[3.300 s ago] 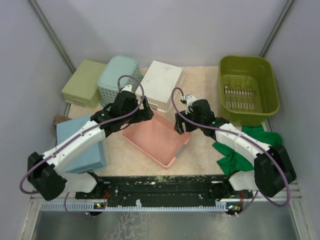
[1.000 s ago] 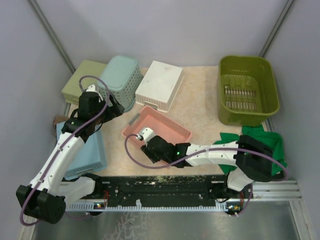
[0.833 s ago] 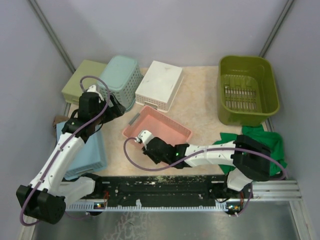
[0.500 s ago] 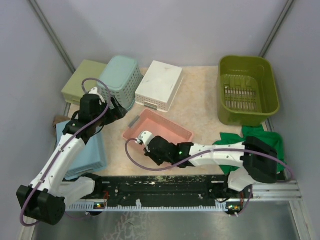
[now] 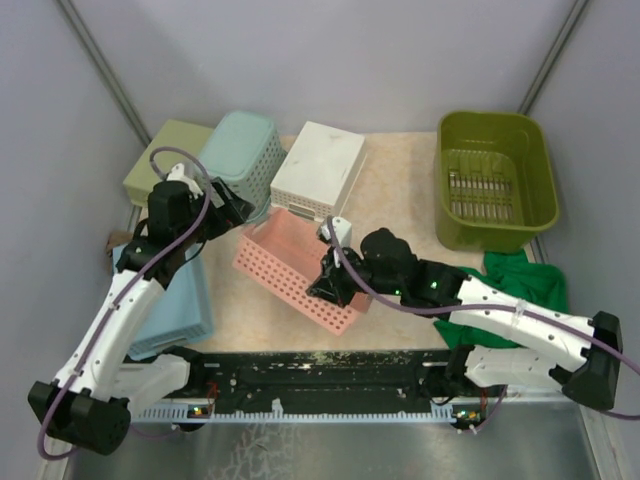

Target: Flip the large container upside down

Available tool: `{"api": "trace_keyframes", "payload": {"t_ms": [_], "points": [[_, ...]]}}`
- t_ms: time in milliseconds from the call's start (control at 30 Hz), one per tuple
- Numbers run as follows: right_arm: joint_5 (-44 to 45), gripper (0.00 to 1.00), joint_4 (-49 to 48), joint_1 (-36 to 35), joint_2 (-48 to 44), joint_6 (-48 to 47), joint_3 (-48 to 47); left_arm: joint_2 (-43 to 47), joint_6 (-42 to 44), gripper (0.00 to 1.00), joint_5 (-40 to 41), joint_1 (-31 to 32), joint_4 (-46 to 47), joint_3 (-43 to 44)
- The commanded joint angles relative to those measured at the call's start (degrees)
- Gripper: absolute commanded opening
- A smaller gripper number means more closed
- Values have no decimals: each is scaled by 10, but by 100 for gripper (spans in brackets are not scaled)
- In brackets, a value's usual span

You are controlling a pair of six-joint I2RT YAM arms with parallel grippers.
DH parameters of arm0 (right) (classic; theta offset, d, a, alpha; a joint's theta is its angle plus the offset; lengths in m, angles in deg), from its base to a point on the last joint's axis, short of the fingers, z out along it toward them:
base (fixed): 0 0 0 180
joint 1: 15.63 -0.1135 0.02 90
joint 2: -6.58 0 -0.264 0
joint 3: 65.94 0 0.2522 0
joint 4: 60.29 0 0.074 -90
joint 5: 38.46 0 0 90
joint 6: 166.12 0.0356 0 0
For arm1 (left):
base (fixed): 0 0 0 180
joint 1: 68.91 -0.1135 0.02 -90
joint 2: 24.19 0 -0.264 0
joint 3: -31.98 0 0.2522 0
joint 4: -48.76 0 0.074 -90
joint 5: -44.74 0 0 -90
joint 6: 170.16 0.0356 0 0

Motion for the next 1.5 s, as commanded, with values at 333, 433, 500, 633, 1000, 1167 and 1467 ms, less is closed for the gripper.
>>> {"api": "trace_keyframes", "payload": {"t_ms": [333, 433, 500, 633, 1000, 1167, 1467], "points": [[-376, 0, -238, 154, 14, 312, 21, 84, -5, 100, -16, -2, 90, 30], [-410, 0, -342, 156, 43, 392, 34, 98, -10, 100, -12, -2, 82, 26], [-428, 0, -393, 156, 71, 440, 36, 112, -11, 100, -6, -2, 90, 18], [-447, 0, -479, 157, 131, 528, 43, 129, -5, 100, 13, -2, 87, 24], [-461, 0, -659, 175, 216, 690, 97, 127, 6, 100, 18, -2, 77, 29], [-477, 0, -710, 187, 251, 736, 117, 121, 6, 100, 18, -2, 74, 28], [-489, 0, -853, 218, 333, 828, 151, 115, 15, 100, 23, -2, 72, 26]]}}
